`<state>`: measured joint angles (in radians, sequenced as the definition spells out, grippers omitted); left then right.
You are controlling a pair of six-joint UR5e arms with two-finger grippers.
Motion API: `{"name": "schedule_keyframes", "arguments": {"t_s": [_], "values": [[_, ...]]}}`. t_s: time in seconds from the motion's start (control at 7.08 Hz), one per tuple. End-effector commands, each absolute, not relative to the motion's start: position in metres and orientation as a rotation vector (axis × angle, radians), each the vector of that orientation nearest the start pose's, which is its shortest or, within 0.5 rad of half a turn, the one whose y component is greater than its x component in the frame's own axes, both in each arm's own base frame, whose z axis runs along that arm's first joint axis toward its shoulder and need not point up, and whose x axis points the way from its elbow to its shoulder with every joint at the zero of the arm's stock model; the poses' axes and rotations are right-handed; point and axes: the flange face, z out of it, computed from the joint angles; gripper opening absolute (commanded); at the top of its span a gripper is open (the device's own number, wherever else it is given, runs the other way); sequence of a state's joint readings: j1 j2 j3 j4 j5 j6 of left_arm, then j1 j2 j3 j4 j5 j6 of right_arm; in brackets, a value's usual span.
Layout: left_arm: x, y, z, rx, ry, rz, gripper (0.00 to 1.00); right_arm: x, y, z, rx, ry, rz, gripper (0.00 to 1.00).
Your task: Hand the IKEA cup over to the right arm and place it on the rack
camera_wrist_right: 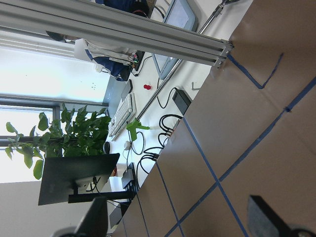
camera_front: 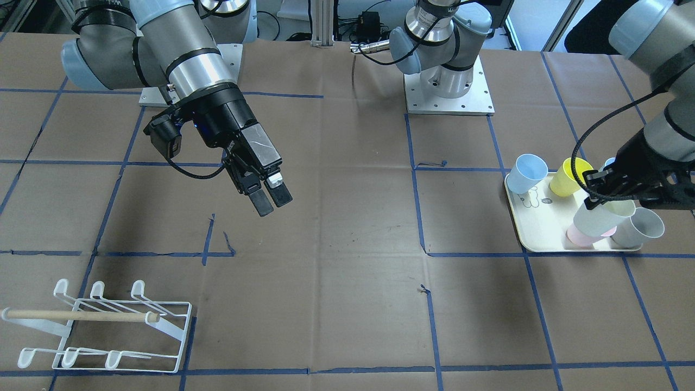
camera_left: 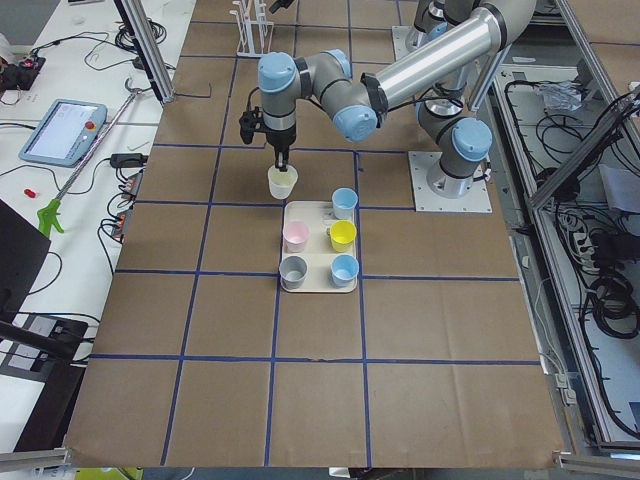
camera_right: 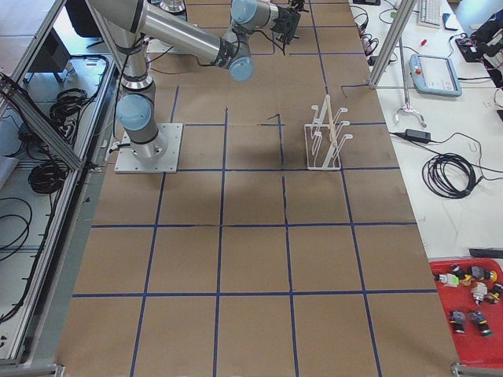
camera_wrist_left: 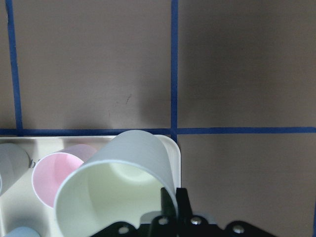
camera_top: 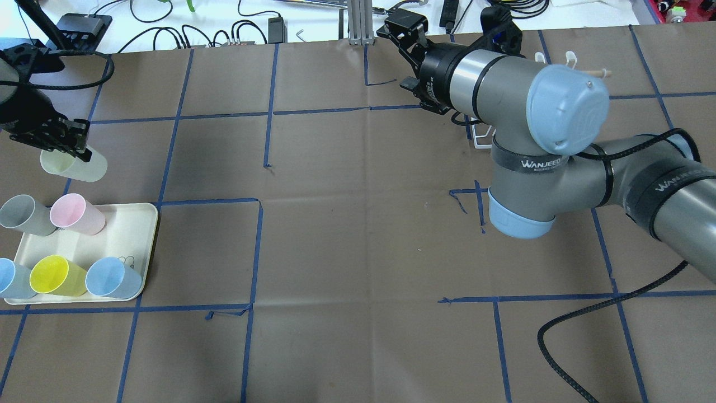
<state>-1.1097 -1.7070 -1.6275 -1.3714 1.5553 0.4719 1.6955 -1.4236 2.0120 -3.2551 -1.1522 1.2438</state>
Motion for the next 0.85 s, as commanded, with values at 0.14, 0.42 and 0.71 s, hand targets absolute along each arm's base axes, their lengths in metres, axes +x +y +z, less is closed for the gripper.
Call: {"name": "schedule_keyframes", "arguments": {"t_s": [0.14, 0.42, 0.71], "values": [[0.081, -0.553, 0.452, 0.145, 3.297, -0.236, 0.00, 0.235, -0.474, 0.420, 0.931, 1.690, -0.684, 1.00], [0.053, -0.552, 0.469, 0.291, 3.444, -0.547, 0.00, 0.232, -0.473, 0.411, 0.963, 1.692, -0.687, 1.00], [0.041, -0.569, 0.458, 0.415, 3.438, -0.965, 0.00, 0.232, -0.468, 0.409, 0.973, 1.652, -0.682, 1.00]]}}
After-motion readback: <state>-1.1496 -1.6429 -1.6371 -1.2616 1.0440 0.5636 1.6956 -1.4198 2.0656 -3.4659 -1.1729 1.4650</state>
